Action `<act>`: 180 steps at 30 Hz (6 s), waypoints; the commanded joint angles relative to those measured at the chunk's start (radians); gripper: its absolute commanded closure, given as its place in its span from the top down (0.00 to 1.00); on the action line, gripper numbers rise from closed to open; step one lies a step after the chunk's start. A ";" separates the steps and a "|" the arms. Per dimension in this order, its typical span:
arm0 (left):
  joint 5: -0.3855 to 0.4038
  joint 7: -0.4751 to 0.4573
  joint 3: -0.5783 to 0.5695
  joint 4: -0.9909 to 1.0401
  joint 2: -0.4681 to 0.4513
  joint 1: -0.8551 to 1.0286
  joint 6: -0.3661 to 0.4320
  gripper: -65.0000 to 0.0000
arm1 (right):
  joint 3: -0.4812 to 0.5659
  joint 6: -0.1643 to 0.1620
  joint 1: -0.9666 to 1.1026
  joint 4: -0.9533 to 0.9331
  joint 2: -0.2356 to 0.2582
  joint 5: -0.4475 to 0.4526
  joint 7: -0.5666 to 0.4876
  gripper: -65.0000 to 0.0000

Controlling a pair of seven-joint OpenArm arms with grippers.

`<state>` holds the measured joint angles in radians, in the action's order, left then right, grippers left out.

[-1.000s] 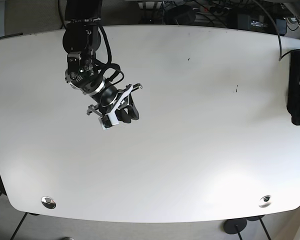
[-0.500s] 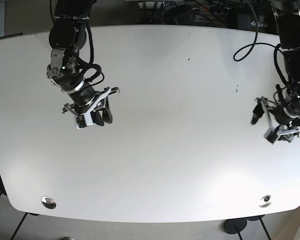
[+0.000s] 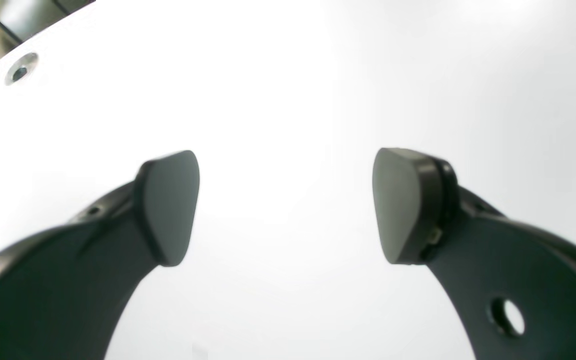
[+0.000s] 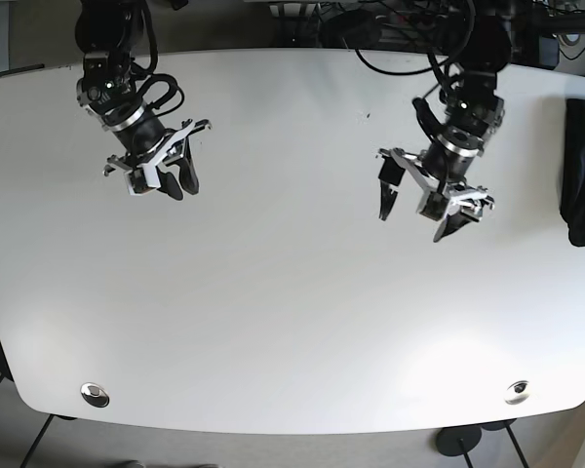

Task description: Fold the T-shirt properly

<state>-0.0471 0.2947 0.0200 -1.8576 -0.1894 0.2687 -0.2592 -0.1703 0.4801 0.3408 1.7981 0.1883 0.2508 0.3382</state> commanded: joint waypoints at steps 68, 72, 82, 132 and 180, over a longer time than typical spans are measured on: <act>0.378 0.041 -0.371 0.542 0.006 -0.385 0.251 0.00 | 0.053 0.004 -0.328 -0.037 -0.051 0.018 0.230 0.73; 0.378 0.044 -0.280 0.293 -0.065 -0.228 0.251 0.00 | 0.059 0.004 -0.348 -0.040 -0.054 0.020 0.233 0.73; 0.378 0.044 0.054 -0.055 -0.121 0.132 0.096 0.00 | 0.153 0.004 -0.497 -0.226 -0.135 0.017 0.230 0.73; 0.565 0.630 0.424 -0.076 0.041 -0.478 -0.165 0.00 | 0.008 0.010 -0.997 -0.123 0.017 0.026 0.600 0.03; 0.571 0.694 0.367 -0.069 -0.040 -0.225 -0.254 0.60 | 0.372 0.088 -0.093 0.228 -0.112 0.173 0.717 0.54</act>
<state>0.5030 1.0130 0.3744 -1.9007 -0.2199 0.0563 -0.5137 0.2062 0.5690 0.2573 2.0075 0.0727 0.4126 1.0782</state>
